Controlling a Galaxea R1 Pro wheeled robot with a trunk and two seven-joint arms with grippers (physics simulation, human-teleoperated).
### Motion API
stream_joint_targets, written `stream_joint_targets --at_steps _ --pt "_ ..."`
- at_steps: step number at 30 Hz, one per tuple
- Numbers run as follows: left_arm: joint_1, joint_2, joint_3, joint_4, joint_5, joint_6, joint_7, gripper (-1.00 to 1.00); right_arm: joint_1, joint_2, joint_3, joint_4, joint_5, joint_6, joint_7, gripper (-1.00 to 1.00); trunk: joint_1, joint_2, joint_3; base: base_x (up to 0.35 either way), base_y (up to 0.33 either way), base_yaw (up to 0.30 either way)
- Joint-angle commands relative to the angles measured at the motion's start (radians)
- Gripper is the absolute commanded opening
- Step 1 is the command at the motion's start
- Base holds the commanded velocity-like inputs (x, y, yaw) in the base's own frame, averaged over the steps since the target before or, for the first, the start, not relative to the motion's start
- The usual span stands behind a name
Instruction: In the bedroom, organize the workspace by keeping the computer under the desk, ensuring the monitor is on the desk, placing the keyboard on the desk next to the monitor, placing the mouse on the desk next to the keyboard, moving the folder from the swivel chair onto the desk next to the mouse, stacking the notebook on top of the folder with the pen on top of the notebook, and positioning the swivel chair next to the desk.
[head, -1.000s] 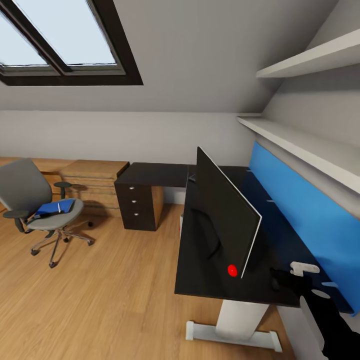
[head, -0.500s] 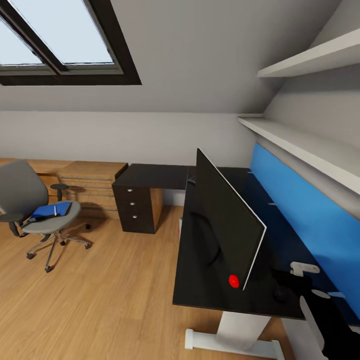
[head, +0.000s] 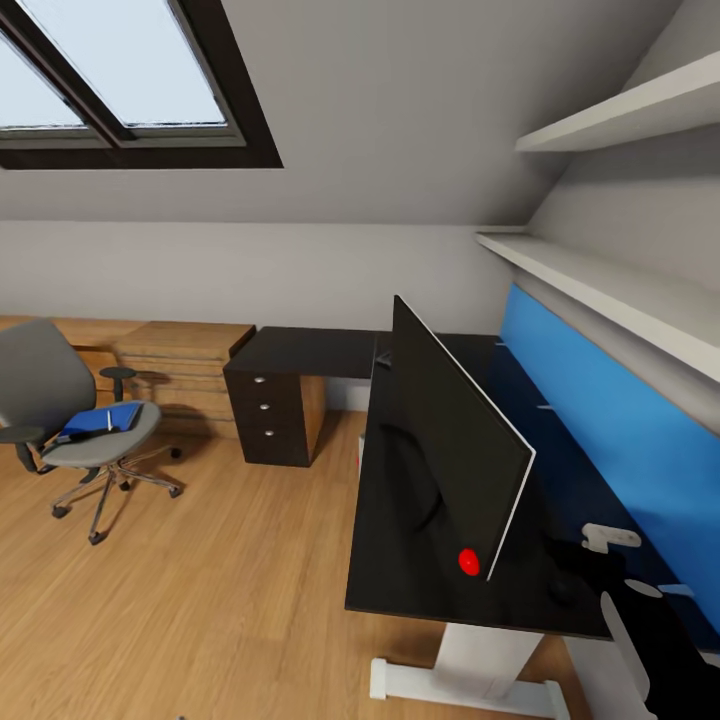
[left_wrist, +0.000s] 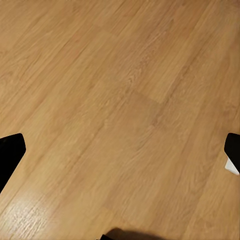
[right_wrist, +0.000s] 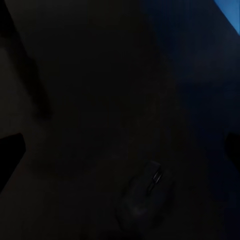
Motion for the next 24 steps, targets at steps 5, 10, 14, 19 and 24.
stream_joint_targets --at_steps 5,10,14,19,24 --pt "0.000 0.001 -0.002 -0.001 0.011 -0.004 0.003 1.00 0.000 0.000 -0.003 -0.001 -0.009 0.005 0.002 1.00 0.020 -0.037 -0.017 0.000 0.000 0.000" --pt "0.000 0.001 -0.002 0.000 0.011 -0.003 0.003 1.00 0.000 0.000 -0.003 -0.002 -0.010 0.005 0.001 1.00 0.039 -0.072 -0.033 0.000 0.000 0.000" --pt "0.000 0.001 -0.002 0.000 0.011 -0.004 0.002 1.00 0.000 0.000 -0.003 -0.003 -0.009 0.006 0.000 1.00 0.054 -0.100 -0.045 0.000 0.000 0.000" --pt "0.000 0.002 -0.002 -0.005 0.011 -0.003 -0.002 1.00 0.000 0.001 -0.004 0.002 -0.009 0.013 -0.003 1.00 0.073 -0.135 -0.061 0.000 0.000 0.000" --pt "0.000 0.003 -0.001 -0.087 0.013 0.014 -0.003 1.00 0.000 0.001 -0.005 0.007 -0.009 0.018 -0.006 1.00 0.092 -0.170 -0.077 0.000 0.000 0.000"
